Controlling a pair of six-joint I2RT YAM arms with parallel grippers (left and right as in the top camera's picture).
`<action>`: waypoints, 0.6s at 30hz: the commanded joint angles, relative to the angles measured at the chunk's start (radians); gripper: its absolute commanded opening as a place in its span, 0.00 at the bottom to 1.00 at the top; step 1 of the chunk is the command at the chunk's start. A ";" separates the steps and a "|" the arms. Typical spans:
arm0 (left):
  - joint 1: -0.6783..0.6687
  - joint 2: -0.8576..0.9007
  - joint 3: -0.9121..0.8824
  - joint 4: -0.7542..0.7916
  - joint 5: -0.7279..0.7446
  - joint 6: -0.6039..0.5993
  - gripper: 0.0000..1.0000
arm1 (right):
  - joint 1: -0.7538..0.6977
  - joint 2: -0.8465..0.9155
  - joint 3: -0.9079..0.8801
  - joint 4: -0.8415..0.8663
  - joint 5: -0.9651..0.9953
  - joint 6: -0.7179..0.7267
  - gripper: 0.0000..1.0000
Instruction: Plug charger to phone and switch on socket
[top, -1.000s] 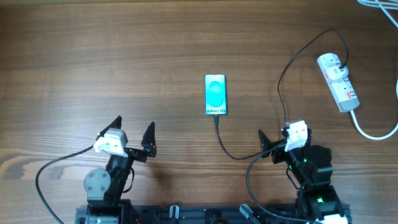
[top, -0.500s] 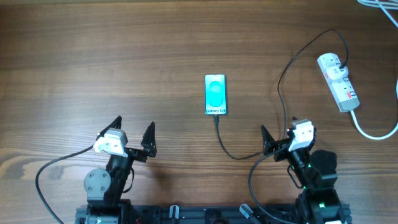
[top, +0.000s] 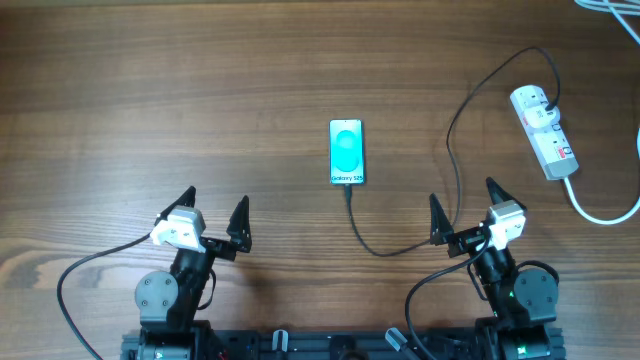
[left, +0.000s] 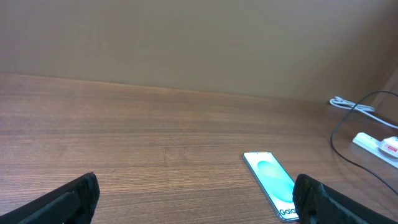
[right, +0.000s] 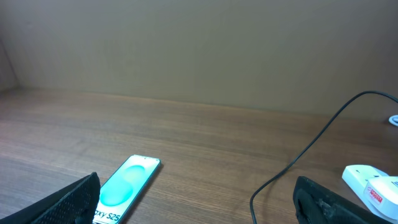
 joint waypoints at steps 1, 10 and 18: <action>-0.003 -0.011 -0.001 -0.010 0.009 0.020 1.00 | -0.007 -0.015 -0.002 0.002 0.017 0.015 1.00; -0.003 -0.011 -0.001 -0.010 0.009 0.019 1.00 | -0.029 -0.015 -0.002 0.002 0.016 0.016 1.00; -0.003 -0.011 -0.001 -0.010 0.009 0.020 1.00 | -0.029 -0.015 -0.002 0.004 0.016 0.016 1.00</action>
